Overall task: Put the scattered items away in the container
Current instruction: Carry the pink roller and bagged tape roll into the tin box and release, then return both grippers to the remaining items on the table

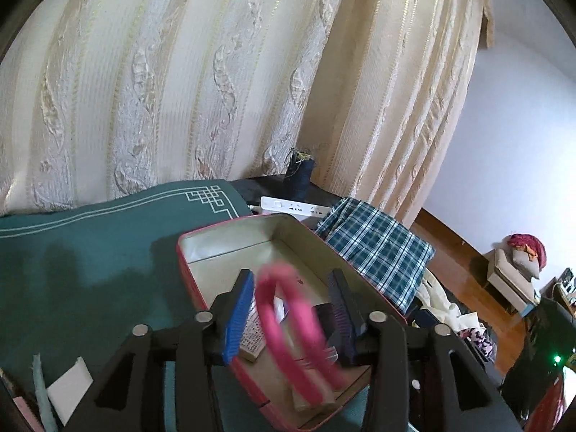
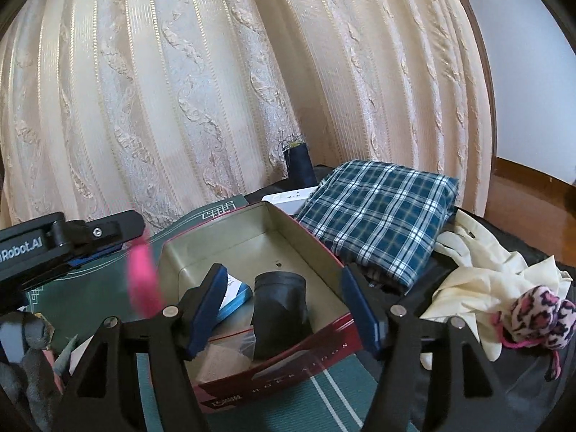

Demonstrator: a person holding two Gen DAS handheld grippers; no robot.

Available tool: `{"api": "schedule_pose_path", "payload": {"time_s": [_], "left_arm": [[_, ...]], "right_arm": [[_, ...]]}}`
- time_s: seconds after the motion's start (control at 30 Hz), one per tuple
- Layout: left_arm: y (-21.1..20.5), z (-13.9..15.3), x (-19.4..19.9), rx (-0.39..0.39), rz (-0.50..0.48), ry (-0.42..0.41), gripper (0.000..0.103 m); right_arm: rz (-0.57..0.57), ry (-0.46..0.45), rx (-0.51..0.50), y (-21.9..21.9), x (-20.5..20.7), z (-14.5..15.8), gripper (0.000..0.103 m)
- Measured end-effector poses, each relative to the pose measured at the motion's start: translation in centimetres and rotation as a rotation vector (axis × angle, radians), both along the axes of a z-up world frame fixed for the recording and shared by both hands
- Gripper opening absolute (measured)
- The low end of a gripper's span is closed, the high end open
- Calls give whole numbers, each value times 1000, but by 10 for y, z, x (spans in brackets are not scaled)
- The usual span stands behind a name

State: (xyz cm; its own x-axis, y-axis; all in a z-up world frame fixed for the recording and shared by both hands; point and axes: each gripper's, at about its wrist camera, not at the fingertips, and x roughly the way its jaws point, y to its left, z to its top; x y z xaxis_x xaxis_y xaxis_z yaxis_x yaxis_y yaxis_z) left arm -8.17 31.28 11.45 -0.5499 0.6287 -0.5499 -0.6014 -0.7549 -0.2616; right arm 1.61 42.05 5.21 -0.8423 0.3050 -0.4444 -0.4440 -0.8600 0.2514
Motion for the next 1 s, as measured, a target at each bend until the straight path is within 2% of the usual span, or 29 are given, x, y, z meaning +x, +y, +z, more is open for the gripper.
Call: {"api": "schedule_pose_path", "payload": {"time_s": [0.07,0.47,1.0], "left_arm": [[-2,0,2,5,8,8,70],[-24,-3,5,-27,78,0,70],[-94,-13,30,-25,201,-34,70]], "right_arm": [[7,-5,1,-1,-1,0,70],[34,-11,14,-7,-2,-2,70],[66,-38,55,-17,-9,-7,71]]}}
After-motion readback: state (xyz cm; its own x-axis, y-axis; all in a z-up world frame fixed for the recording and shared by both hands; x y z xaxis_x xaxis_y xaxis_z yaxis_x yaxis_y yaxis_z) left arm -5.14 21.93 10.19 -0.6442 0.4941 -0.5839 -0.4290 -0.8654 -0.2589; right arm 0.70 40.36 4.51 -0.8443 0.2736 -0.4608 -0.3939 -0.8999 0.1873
